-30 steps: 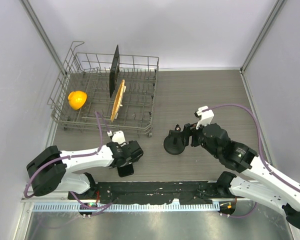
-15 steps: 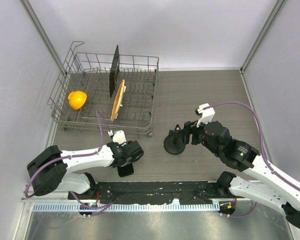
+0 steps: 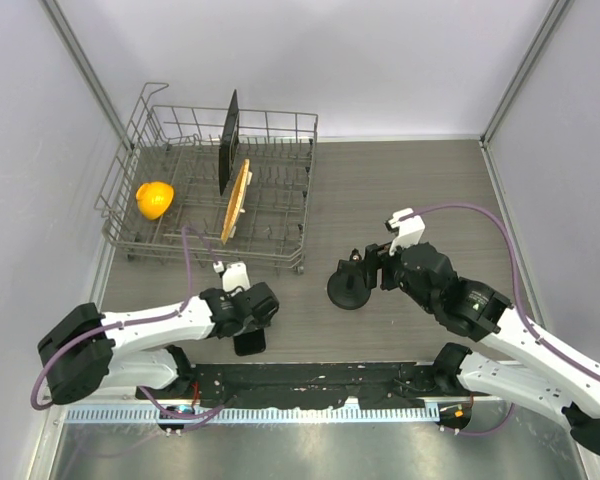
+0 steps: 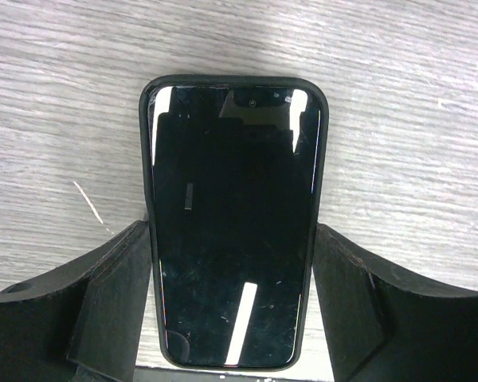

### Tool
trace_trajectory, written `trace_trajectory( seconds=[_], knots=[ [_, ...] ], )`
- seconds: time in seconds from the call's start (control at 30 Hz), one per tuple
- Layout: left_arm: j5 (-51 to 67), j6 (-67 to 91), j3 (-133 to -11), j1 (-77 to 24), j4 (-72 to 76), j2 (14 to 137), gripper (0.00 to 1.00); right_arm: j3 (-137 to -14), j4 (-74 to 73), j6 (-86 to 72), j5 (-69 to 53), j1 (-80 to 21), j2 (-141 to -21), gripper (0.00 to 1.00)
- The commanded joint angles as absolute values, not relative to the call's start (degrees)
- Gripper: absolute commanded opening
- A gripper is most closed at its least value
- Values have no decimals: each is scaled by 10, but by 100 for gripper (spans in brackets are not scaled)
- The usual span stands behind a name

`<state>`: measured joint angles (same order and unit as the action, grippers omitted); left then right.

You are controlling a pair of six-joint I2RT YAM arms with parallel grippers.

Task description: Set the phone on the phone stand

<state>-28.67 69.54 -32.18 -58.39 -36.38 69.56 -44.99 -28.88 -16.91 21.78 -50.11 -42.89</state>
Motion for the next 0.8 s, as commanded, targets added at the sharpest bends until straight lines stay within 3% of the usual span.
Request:
trace_trajectory(
  seconds=[0.0, 0.43, 0.57, 0.77],
  knots=[
    [-262, 678, -326, -582, -364, 641, 0, -449, -251, -173, 214, -500, -424, 71],
    [-223, 603, -320, -583, -322, 536, 0, -487, -213, -180, 192, -500, -443, 71],
    [-127, 530, -316, -583, -234, 497, 0, -491, -199, -204, 164, -500, -459, 71],
    [-90, 470, -320, -583, -198, 436, 0, -508, -178, -228, 142, -500, -490, 71]
  ],
)
